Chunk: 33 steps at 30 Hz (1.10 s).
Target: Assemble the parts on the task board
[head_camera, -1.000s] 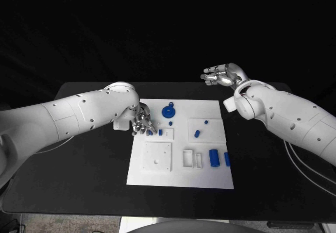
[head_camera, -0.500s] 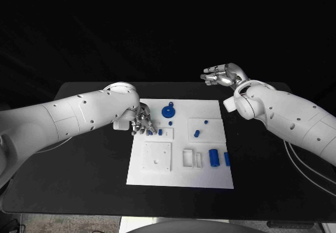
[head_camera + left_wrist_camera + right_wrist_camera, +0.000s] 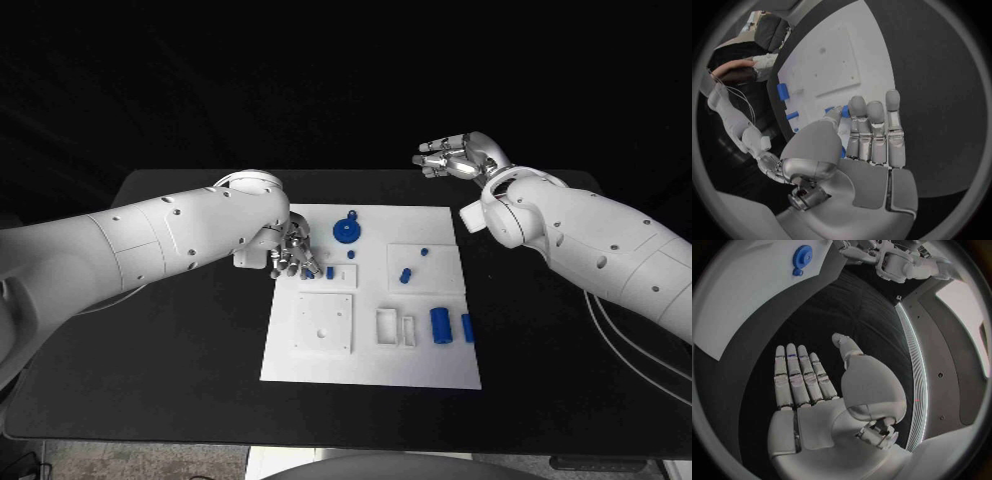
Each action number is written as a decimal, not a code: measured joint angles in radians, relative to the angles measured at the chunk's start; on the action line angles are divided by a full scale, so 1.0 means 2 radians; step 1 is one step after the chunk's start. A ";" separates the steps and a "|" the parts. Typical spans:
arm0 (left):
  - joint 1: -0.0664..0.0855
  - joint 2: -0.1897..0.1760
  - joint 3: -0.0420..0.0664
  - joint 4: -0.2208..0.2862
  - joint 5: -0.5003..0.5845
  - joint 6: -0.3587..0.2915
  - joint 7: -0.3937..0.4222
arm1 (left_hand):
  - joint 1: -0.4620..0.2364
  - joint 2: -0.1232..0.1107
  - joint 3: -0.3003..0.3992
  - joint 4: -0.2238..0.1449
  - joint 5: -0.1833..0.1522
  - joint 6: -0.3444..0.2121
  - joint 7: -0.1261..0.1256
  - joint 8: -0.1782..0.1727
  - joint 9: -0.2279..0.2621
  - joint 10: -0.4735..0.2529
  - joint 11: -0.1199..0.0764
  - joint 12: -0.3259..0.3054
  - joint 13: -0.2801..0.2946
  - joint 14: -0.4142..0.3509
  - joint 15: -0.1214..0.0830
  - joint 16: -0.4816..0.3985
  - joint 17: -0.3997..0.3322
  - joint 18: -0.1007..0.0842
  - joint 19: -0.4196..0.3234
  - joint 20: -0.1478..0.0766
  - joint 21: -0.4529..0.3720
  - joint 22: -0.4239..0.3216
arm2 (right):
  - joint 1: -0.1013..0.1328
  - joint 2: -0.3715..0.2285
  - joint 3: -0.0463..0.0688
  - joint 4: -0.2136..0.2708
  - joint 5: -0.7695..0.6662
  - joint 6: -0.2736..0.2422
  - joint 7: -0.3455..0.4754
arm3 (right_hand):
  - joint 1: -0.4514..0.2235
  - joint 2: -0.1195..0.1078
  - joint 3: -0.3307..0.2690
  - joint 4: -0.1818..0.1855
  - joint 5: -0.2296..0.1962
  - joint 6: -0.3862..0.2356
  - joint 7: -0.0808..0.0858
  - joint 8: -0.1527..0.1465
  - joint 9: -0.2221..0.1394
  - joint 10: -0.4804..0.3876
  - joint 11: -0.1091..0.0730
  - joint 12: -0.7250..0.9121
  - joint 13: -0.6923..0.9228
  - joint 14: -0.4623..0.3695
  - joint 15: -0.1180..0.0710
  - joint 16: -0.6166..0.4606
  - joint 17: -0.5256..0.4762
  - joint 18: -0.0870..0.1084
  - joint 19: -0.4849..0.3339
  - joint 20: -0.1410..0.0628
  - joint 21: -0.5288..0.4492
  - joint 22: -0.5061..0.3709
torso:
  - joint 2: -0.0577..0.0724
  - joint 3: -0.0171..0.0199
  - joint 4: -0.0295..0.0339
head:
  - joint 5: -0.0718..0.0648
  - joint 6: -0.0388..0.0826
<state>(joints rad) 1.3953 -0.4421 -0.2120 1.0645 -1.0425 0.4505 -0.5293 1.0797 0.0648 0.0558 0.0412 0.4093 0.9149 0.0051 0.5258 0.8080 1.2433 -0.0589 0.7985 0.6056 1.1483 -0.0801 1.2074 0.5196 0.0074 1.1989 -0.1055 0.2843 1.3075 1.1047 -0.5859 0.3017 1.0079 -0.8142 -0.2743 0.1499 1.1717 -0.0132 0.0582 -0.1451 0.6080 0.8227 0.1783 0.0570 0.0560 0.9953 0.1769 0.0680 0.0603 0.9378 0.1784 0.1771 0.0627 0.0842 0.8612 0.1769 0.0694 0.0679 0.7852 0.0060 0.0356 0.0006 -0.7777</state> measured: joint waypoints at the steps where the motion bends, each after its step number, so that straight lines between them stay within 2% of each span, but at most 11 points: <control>1: 0.000 0.000 0.000 0.000 0.000 0.000 0.000 | -0.001 -0.001 0.000 0.000 0.000 0.000 0.000 0.000 0.000 0.000 0.000 0.000 0.000 0.000 0.000 0.000 0.000 0.000 0.000 0.000 0.000 0.000 | 0.000 0.000 0.000 0.000 0.000 0.000 0.000 | 0.000 0.000 0.000 0.000 0.000 0.000 0.000 0.000 0.000 0.000 0.000 0.000 0.000 0.000 0.000 0.000 0.000 0.000 0.000 0.000 0.000 0.000 | 0.000 0.0000 0.0000 | 0.000 0.000; 5: 0.000 0.000 0.000 0.000 -0.001 0.001 -0.002 | -0.010 -0.016 -0.013 0.005 -0.005 0.000 0.000 0.000 0.000 -0.002 0.002 0.000 -0.001 -0.002 -0.002 0.000 -0.001 0.000 0.000 0.000 -0.002 0.000 | 0.000 0.000 0.000 0.000 0.000 0.000 0.000 | 0.000 0.000 0.000 0.000 0.000 0.000 0.000 0.000 0.000 0.000 0.000 0.000 0.000 0.000 0.000 0.000 0.000 0.000 0.000 0.000 0.000 0.000 | 0.000 0.0000 0.0000 | 0.000 0.000; 10: 0.000 0.000 0.000 0.000 -0.002 0.001 -0.002 | -0.016 -0.022 -0.021 0.013 -0.008 0.001 0.001 0.000 0.000 -0.002 0.002 0.000 -0.001 -0.003 0.000 0.000 -0.001 0.000 0.002 0.002 -0.003 0.000 | 0.000 0.000 0.000 0.000 0.000 0.000 0.000 | 0.000 0.000 0.000 0.000 0.000 0.000 0.000 0.000 0.000 0.000 0.000 0.000 0.000 0.000 0.000 0.000 0.000 0.000 0.000 0.000 0.000 0.000 | 0.000 0.0001 0.0000 | 0.000 0.000; 16: 0.000 0.000 0.000 0.000 -0.003 0.001 -0.002 | -0.021 -0.022 -0.023 0.015 -0.015 0.002 0.002 0.001 0.000 -0.002 0.002 0.000 -0.001 -0.003 0.000 0.002 -0.001 0.000 0.002 0.002 -0.004 0.000 | 0.000 0.000 0.000 0.000 0.000 0.000 0.000 | 0.000 0.000 0.003 -0.003 0.000 0.000 0.000 0.000 0.000 0.000 0.000 0.000 0.000 0.000 0.000 0.000 0.000 0.000 0.000 0.000 0.000 0.000 | 0.000 0.0002 0.0000 | 0.000 0.000; 23: 0.000 0.000 0.000 0.000 -0.003 0.001 -0.001 | -0.021 -0.022 -0.025 0.016 -0.016 0.003 0.003 0.001 0.000 -0.002 0.002 0.002 0.000 -0.003 0.000 0.002 -0.001 0.000 0.002 0.002 -0.004 0.000 | 0.000 0.000 0.000 0.000 0.000 0.000 0.000 | -0.002 0.002 0.003 -0.003 0.000 -0.002 0.002 0.000 0.000 0.000 0.000 0.000 0.000 0.000 0.000 0.000 0.000 0.000 0.000 0.000 0.000 0.000 | 0.000 0.0003 0.0000 | 0.000 0.000; 33: 0.000 -0.004 0.000 0.000 -0.003 -0.001 0.000 | -0.024 -0.022 -0.030 0.021 -0.025 0.003 0.003 0.003 0.001 -0.002 0.002 0.002 -0.001 -0.003 0.000 0.002 -0.002 0.000 0.002 0.002 -0.004 0.000 | -0.001 0.000 0.000 0.001 0.000 0.000 0.000 | -0.002 0.002 0.003 -0.003 0.000 -0.002 0.002 0.000 0.000 0.000 0.000 0.000 0.000 0.000 0.000 0.000 0.000 0.000 0.000 0.000 0.000 0.000 | 0.000 0.0003 0.0000 | 0.000 0.002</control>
<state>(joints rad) 1.3949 -0.4493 -0.2118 1.0643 -1.0483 0.4491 -0.5288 1.0308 0.0217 -0.0034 0.0838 0.3595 0.9210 0.0107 0.5308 0.8096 1.2397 -0.0553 0.8023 0.6033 1.1415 -0.0802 1.2114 0.5155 0.0075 1.2026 -0.1018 0.2759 1.3080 1.1037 -0.5860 0.3017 1.0092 -0.8142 -0.2740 0.1492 1.1676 -0.0091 0.0651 -0.1520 0.6080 0.8196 0.1814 0.0570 0.0560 0.9953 0.1769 0.0680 0.0603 0.9378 0.1784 0.1771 0.0627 0.0842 0.8612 0.1769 0.0694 0.0679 0.7856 0.0066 0.0355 0.0001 -0.7727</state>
